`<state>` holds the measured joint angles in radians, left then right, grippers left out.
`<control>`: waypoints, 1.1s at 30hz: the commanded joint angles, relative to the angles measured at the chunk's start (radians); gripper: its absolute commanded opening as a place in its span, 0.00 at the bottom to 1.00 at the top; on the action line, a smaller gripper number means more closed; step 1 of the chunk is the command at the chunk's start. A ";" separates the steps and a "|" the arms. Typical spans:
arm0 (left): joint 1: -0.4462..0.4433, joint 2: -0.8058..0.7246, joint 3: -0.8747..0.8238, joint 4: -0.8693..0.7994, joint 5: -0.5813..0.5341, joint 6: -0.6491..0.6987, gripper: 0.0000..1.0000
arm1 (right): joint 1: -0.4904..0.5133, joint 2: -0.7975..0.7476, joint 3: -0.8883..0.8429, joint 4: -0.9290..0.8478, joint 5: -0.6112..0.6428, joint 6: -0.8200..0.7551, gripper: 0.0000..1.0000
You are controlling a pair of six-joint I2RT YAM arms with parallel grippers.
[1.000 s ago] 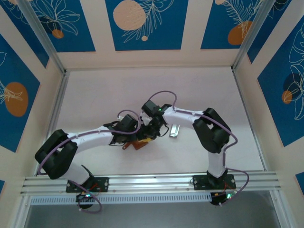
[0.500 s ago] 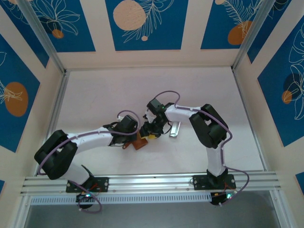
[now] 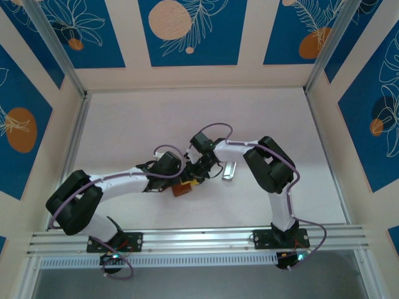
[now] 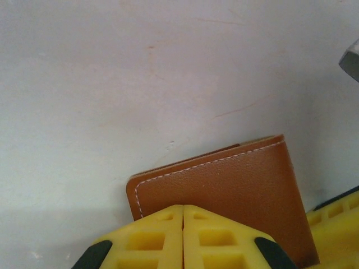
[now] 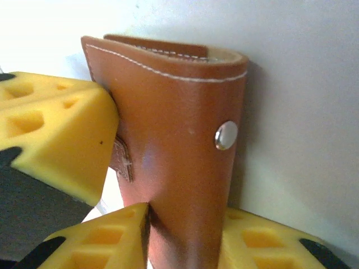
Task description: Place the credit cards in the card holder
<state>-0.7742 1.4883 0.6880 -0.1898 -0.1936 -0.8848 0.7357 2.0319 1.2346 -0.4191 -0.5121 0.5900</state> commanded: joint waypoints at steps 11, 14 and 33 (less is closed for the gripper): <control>-0.021 -0.141 -0.019 -0.202 -0.013 0.006 0.27 | -0.037 -0.280 -0.046 -0.194 0.215 -0.009 0.00; -0.020 -0.218 -0.023 -0.249 -0.041 0.015 0.32 | -0.030 -0.330 0.001 -0.403 0.445 -0.022 0.00; -0.018 -0.411 -0.091 -0.306 -0.042 0.031 0.35 | 0.237 -0.193 0.334 -1.105 1.271 0.351 0.00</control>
<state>-0.7879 1.0981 0.6067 -0.4614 -0.2195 -0.8799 0.9749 1.8587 1.5223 -1.3441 0.6067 0.8242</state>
